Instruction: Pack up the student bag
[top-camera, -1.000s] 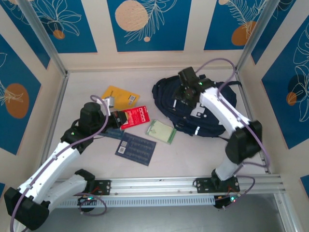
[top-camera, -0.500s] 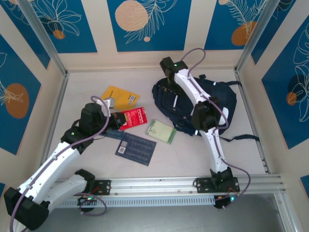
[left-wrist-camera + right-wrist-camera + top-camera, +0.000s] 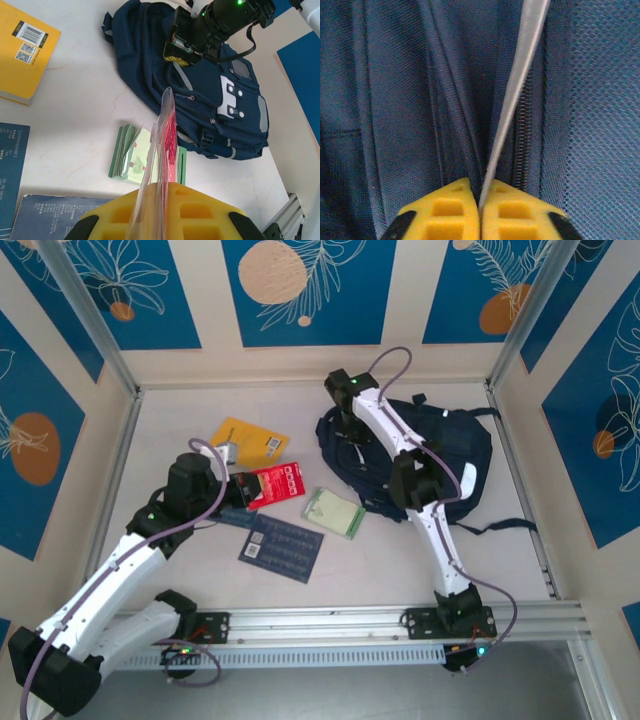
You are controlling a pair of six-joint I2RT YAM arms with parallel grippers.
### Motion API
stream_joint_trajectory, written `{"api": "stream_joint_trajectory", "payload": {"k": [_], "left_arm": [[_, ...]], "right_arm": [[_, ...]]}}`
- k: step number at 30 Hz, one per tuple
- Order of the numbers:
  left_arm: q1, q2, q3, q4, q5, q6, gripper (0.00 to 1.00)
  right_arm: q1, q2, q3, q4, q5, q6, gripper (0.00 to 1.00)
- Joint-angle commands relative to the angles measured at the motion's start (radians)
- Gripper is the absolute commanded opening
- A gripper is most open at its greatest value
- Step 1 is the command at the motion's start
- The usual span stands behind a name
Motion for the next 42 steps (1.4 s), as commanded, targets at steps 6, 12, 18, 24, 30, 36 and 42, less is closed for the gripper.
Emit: {"api": "stream_joint_trajectory", "payload": {"k": [6, 12, 18, 24, 30, 36, 42], "left_arm": [[-0.007, 0.010, -0.010, 0.012, -0.006, 0.023, 0.00], [-0.005, 0.032, 0.015, 0.006, 0.013, 0.022, 0.00], [-0.004, 0.082, 0.076, 0.027, 0.115, 0.019, 0.00], [-0.012, 0.167, 0.142, 0.071, 0.232, -0.004, 0.01], [-0.080, 0.287, 0.250, 0.079, 0.303, -0.010, 0.02], [-0.176, 0.448, 0.359, 0.051, 0.294, -0.019, 0.03], [-0.206, 0.640, 0.418, 0.141, 0.284, -0.130, 0.02]], "right_arm": [[-0.016, -0.373, -0.419, 0.192, 0.119, -0.160, 0.00], [-0.058, -0.723, -0.768, 0.448, 0.016, -0.347, 0.00], [-0.144, -1.076, -1.092, 0.681, -0.367, -0.486, 0.00], [-0.314, -1.275, -1.230, 0.759, -0.681, -0.499, 0.00], [-0.441, -1.352, -1.262, 0.817, -0.857, -0.413, 0.00], [-0.483, -1.381, -1.251, 0.812, -0.929, -0.347, 0.00], [-0.509, -1.397, -1.280, 0.881, -1.035, -0.262, 0.00]]}}
